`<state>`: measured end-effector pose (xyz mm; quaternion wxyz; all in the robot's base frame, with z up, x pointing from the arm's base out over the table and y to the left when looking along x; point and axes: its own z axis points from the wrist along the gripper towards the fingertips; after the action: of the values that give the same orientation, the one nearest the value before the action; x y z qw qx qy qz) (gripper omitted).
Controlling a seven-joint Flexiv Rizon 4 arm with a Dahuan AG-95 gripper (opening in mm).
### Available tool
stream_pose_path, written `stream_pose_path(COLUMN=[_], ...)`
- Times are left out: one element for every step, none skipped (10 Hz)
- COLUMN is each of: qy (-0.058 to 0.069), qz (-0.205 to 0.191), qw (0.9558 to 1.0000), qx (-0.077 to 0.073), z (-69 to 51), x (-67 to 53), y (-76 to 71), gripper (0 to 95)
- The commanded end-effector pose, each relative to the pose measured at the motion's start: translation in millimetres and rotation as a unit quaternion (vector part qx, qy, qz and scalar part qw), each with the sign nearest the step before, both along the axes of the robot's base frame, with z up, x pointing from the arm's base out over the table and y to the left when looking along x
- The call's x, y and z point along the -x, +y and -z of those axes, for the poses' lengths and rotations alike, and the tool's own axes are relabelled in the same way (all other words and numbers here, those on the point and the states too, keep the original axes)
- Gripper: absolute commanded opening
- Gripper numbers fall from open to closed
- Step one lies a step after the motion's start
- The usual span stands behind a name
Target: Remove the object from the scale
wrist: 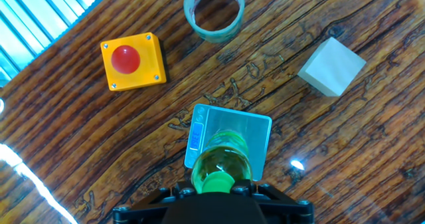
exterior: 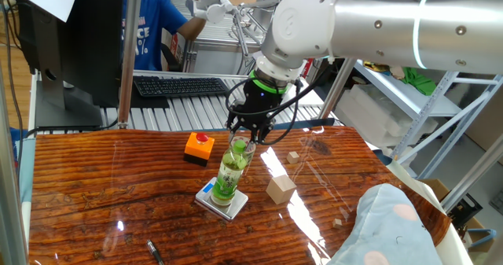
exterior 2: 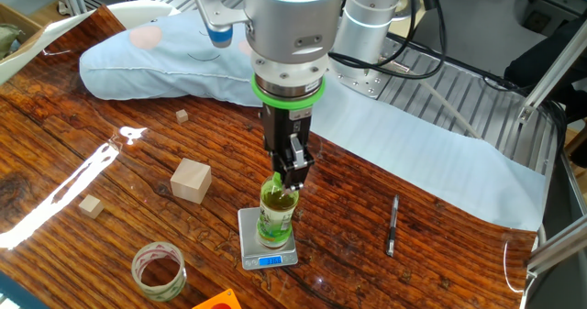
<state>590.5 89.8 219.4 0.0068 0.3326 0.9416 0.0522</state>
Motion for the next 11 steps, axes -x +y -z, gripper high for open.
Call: stream_pose_path(qy=[-0.001,-0.001,-0.002,-0.002,-0.002,-0.001,0.0,0.0,0.0,0.0,0.0], qz=[-0.004,-0.009,-0.011,-0.013,-0.017,-0.018,-0.018,-0.019,-0.027,-0.03,-0.034], qw=[1.0,1.0,0.9999,0.9999,0.9998,0.9998,0.9998,0.9998,0.9996,0.9995,0.9994], qx=[0.0,0.001,0.001,0.002,0.007,0.011,0.01,0.009,0.009,0.009,0.008], z=[0.8,0.9,0.9,0.9,0.8,0.5,0.3,0.2,-0.3,-0.6,-0.5], x=[0.4,0.3,0.3,0.4,0.4,0.6,0.8,0.8,1.1,1.2,1.2], y=[-0.5,-0.7,-0.7,-0.7,-0.8,-0.9,-1.1,-1.1,-1.5,-1.6,-1.6], gripper=[38.0,38.0,19.0,19.0,19.0,19.0,19.0,19.0,19.0,0.0,0.0])
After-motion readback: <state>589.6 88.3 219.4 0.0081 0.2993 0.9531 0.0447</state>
